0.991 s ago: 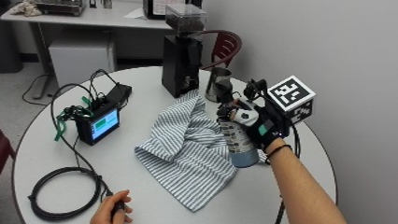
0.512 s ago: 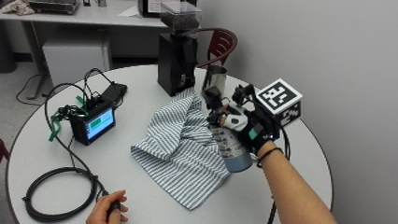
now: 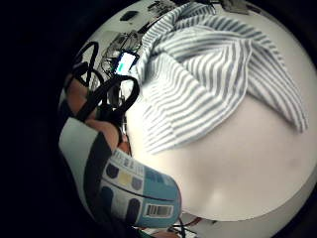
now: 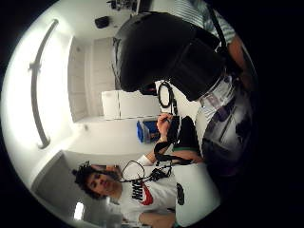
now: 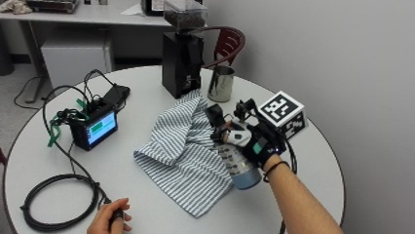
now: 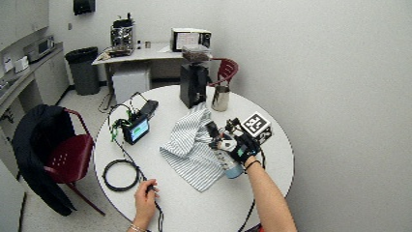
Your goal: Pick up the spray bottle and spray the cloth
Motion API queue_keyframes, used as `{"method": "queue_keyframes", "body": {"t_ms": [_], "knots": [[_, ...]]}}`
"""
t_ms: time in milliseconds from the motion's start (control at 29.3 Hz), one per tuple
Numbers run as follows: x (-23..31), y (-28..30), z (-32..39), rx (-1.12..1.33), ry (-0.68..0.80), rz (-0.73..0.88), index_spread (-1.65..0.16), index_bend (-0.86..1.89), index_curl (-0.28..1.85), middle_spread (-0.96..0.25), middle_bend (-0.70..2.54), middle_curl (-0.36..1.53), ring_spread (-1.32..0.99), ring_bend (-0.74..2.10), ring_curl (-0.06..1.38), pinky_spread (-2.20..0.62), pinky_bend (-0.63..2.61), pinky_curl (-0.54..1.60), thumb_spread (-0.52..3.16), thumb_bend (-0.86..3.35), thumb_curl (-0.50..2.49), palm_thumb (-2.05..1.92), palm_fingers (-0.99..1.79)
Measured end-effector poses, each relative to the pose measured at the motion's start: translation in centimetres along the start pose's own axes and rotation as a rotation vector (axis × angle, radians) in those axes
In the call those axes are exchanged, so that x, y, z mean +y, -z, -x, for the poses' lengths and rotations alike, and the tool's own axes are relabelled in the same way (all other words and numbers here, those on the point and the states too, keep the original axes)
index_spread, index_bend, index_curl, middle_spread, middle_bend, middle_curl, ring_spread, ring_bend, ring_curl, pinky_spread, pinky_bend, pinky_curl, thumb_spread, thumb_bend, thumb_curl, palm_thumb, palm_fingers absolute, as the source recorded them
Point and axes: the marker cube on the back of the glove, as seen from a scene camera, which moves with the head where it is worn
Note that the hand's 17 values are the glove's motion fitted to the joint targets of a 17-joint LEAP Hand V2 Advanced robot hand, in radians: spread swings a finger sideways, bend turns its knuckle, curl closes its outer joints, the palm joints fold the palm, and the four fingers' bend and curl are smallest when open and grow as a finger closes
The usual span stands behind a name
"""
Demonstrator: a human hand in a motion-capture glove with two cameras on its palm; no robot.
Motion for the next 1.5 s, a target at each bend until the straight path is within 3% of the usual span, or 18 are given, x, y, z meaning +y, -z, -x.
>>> {"method": "queue_keyframes", "body": {"t_ms": [205,547,820,1025,1264,1503], "knots": [[-0.6,2.4,5.7,0.03,0.071,-0.053,-0.17,0.1,0.25,-0.04,0.42,0.48,-0.09,0.71,0.43,-0.04,0.44,0.38,0.75,-0.03,0.61,0.84,1.19],[-0.4,-0.8,-0.1,0.009,-0.046,-0.007,-0.17,0.11,0.26,-0.05,0.43,0.47,-0.09,0.73,0.43,-0.04,0.44,0.38,0.74,-0.03,0.62,0.84,1.2],[-0.1,1.8,8.2,-0.01,0.21,-0.152,-0.17,0.11,0.27,-0.05,0.43,0.47,-0.09,0.72,0.43,-0.04,0.45,0.39,0.74,-0.03,0.62,0.84,1.18],[0.0,-1.3,12.0,-0.023,0.364,-0.141,-0.19,0.12,0.27,-0.05,0.4,0.46,-0.08,0.65,0.42,-0.01,0.39,0.37,0.82,-0.02,0.6,0.85,1.06],[-0.9,-5.5,10.0,-0.06,0.456,-0.106,-0.21,0.11,0.27,-0.05,0.37,0.45,-0.09,0.59,0.4,0.03,0.32,0.36,0.87,-0.02,0.58,0.86,1.02],[-1.6,-10.6,5.3,-0.066,0.414,-0.067,-0.22,0.1,0.26,-0.05,0.36,0.45,-0.09,0.57,0.4,0.04,0.28,0.35,0.91,-0.03,0.56,0.86,1.02]]}}
